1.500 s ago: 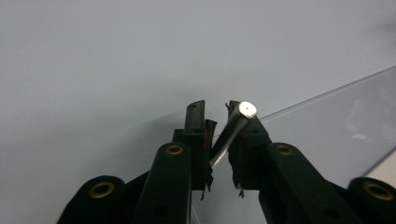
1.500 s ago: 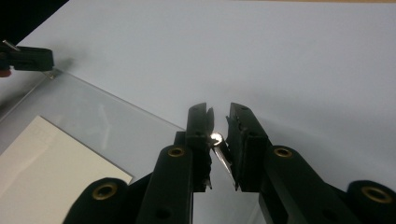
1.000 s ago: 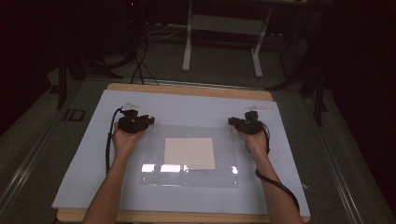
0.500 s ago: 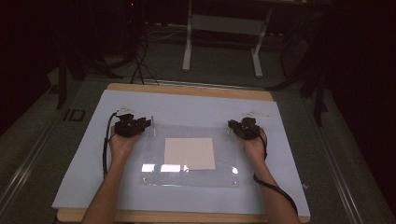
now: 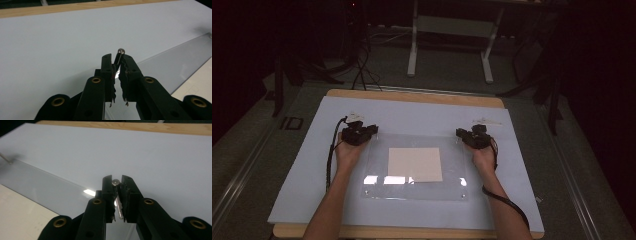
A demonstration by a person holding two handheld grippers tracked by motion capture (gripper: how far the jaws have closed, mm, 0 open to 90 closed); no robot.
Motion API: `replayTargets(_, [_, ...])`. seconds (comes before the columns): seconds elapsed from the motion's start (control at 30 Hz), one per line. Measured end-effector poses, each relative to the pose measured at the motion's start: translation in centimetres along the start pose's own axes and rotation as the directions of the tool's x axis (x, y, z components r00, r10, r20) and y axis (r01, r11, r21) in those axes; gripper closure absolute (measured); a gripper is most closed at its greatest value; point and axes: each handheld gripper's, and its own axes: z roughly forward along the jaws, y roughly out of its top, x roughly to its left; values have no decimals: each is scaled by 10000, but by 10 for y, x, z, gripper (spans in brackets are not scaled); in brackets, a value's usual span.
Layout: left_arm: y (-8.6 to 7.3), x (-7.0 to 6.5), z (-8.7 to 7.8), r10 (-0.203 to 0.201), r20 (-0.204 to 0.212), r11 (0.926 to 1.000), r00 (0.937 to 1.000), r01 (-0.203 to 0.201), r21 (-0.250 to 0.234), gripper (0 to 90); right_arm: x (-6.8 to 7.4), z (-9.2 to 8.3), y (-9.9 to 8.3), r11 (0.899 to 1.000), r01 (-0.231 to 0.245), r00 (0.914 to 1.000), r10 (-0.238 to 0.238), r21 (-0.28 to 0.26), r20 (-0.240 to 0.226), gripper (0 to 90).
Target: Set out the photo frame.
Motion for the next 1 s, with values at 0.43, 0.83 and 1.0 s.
replayTargets(0.43, [3, 0, 3, -229, -70, 9997, 9997, 229, 61, 828, -1, 1, 8, 9980, 45, 10000, -43, 635, -26, 819])
replayTargets(0.83, [16, 9, 13, -1373, 62, 9885, 9905, 1366, 654, 831, -6, 8, 19, 9895, -694, 9976, 695, 1266, 39, 826])
replayTargets(1.0, [18, 11, 17, -1974, -39, 9786, 9803, 1972, 580, 830, -7, 12, 25, 9847, -899, 9959, 876, 1491, 219, 836])
